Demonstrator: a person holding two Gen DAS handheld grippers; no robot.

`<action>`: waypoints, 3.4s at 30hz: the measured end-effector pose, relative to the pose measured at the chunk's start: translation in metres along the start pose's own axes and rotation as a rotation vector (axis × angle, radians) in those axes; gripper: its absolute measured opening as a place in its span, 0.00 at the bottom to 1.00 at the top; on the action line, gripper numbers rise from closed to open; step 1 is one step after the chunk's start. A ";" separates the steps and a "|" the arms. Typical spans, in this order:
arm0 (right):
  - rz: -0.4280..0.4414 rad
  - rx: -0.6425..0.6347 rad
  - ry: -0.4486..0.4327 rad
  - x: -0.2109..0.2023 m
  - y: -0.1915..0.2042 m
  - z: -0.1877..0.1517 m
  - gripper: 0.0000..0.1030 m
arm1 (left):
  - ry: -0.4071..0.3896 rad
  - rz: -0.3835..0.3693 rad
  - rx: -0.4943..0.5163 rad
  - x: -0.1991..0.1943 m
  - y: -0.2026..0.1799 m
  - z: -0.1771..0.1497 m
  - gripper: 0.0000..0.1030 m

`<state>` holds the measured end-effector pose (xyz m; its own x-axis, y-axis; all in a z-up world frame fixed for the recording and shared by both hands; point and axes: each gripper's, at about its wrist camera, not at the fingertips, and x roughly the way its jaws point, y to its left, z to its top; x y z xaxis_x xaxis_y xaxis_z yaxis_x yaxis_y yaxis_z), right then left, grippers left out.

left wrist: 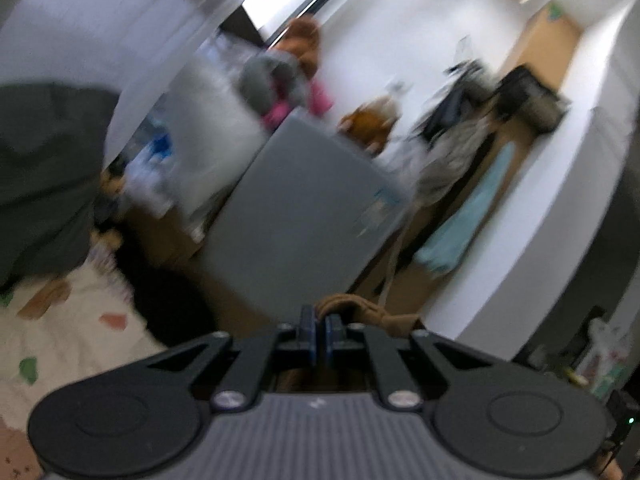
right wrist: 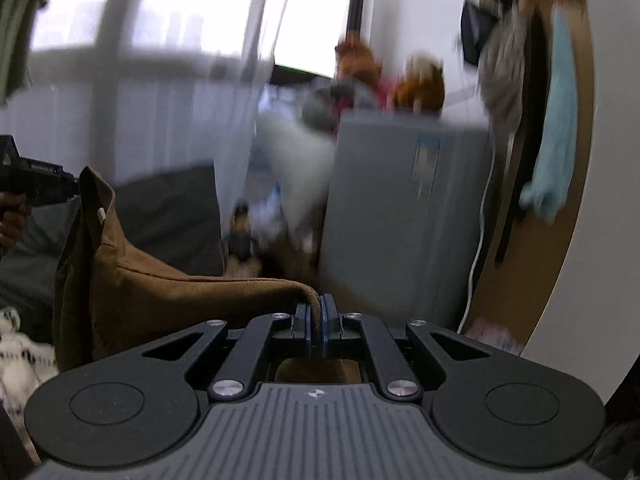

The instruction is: Fold clothes

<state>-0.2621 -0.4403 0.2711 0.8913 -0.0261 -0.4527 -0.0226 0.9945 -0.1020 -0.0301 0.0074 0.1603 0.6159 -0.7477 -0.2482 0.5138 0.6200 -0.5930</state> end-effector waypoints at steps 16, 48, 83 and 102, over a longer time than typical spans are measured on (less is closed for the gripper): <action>-0.044 0.099 0.321 0.201 -0.034 -0.106 0.06 | 0.155 0.123 -0.084 0.144 0.110 -0.077 0.05; -0.099 0.027 0.657 0.379 -0.060 -0.302 0.32 | 0.479 0.275 0.008 0.290 0.221 -0.215 0.11; 0.083 -0.474 0.543 0.387 0.023 -0.292 0.62 | 0.434 0.357 0.217 0.236 0.176 -0.268 0.63; 0.037 -0.429 0.598 0.412 0.004 -0.281 0.09 | 0.281 0.320 0.215 0.220 0.195 -0.237 0.15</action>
<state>-0.0227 -0.4752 -0.1650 0.4901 -0.1658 -0.8558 -0.3321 0.8722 -0.3591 0.0641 -0.0927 -0.1910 0.5934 -0.5284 -0.6072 0.4552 0.8424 -0.2882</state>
